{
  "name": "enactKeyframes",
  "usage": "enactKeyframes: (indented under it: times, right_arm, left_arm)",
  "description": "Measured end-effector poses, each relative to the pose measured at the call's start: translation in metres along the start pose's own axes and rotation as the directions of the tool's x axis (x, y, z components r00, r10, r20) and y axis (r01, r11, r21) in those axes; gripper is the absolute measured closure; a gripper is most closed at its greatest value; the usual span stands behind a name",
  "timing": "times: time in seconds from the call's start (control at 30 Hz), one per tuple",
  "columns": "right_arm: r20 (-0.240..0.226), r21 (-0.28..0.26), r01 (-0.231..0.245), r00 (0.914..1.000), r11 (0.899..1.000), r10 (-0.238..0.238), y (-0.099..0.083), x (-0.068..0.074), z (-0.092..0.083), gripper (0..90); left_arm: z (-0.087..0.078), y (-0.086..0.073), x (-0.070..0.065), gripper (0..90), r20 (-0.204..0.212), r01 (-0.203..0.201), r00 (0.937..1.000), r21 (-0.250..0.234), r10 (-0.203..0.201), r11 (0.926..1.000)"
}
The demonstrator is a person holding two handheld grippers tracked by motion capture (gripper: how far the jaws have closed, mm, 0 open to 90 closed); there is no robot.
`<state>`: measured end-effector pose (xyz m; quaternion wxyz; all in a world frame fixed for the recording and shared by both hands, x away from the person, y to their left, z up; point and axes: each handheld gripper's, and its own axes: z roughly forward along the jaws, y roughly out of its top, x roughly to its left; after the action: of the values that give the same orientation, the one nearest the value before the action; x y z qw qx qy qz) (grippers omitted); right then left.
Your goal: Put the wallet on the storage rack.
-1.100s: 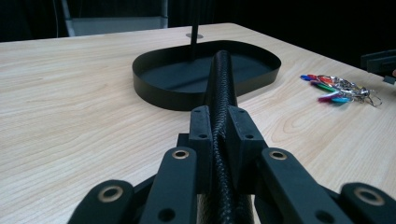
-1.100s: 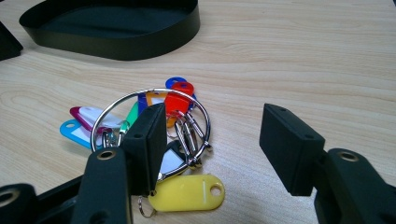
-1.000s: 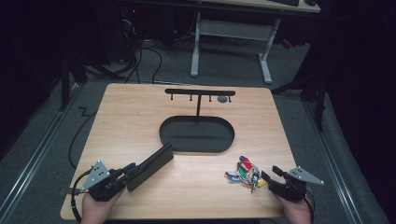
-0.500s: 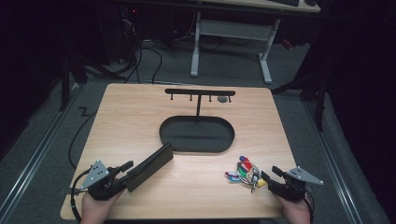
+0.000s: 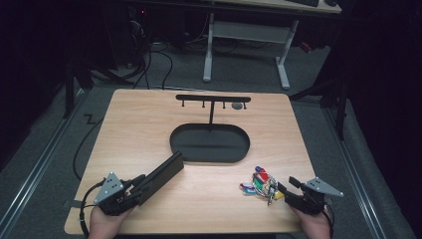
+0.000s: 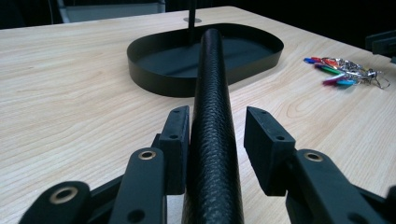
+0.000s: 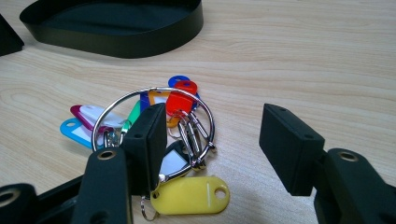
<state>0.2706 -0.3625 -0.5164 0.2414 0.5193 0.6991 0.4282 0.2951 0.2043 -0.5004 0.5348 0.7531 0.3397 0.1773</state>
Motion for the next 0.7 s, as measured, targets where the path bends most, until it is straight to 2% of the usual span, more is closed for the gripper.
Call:
enactKeyframes:
  times: [0.33,0.43,0.5,0.57,0.7]
  right_arm:
    - [0.001,0.0,-0.003,1.0,1.0,0.003,0.0,-0.001,0.0,42.0]
    - [0.0,0.002,0.002,1.0,1.0,-0.002,0.0,0.0,0.0,42.0]
    - [-0.001,0.003,0.002,1.0,1.0,-0.002,-0.001,0.0,-0.001,42.0]
    - [0.0,0.002,-0.001,1.0,1.0,0.001,0.0,0.0,-0.001,42.0]
    - [-0.009,0.0,0.005,0.9999,1.0,-0.005,0.0,0.001,-0.001,41.9]
  left_arm:
    - [0.003,0.0,-0.005,59.5,-0.01,-0.039,0.9992,0.039,0.039,0.9985]
    - [0.005,0.001,-0.008,58.7,-0.01,-0.063,0.9979,0.057,0.063,0.9964]
    - [0.008,0.004,-0.01,52.2,-0.004,-0.103,0.9946,0.09,0.104,0.9907]
    - [0.012,0.007,-0.014,47.6,-0.024,-0.128,0.9909,0.131,0.132,0.9831]
    - [0.015,0.012,-0.016,44.4,-0.035,-0.14,0.9883,0.175,0.148,0.9746]
